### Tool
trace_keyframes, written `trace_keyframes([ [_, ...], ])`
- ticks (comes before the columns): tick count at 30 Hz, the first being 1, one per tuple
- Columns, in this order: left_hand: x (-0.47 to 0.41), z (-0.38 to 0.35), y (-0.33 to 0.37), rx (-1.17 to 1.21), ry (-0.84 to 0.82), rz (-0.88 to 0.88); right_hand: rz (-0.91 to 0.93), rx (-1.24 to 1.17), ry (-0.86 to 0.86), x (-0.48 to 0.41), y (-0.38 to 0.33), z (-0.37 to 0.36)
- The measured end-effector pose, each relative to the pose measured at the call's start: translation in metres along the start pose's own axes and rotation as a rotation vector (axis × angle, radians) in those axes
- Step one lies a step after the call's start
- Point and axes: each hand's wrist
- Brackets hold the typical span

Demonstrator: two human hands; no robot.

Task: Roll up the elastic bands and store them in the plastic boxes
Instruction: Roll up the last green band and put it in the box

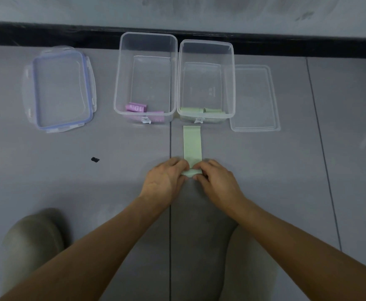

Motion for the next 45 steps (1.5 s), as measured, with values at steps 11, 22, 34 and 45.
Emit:
trace_keyframes([
  [11, 0.000, -0.007, -0.001, 0.069, 0.036, 0.024, -0.104, -0.099, 0.060, 0.004, -0.003, -0.002],
  [22, -0.002, -0.016, 0.009, 0.319, 0.152, 0.179, -0.225, -0.228, 0.084, 0.007, -0.007, -0.001],
  [34, 0.006, -0.016, 0.009, 0.248, 0.146, 0.149, -0.098, -0.128, 0.049, 0.005, -0.005, -0.002],
  [45, 0.004, -0.012, -0.001, 0.107, 0.089, 0.031, -0.108, -0.024, -0.099, -0.004, -0.005, 0.008],
])
Point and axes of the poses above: each hand's wrist, its own x-axis away from the middle knuckle, its own z-axis out of the back of the hand, y = z × x, and after that the axes turned 7 degrees about -z, right-handed
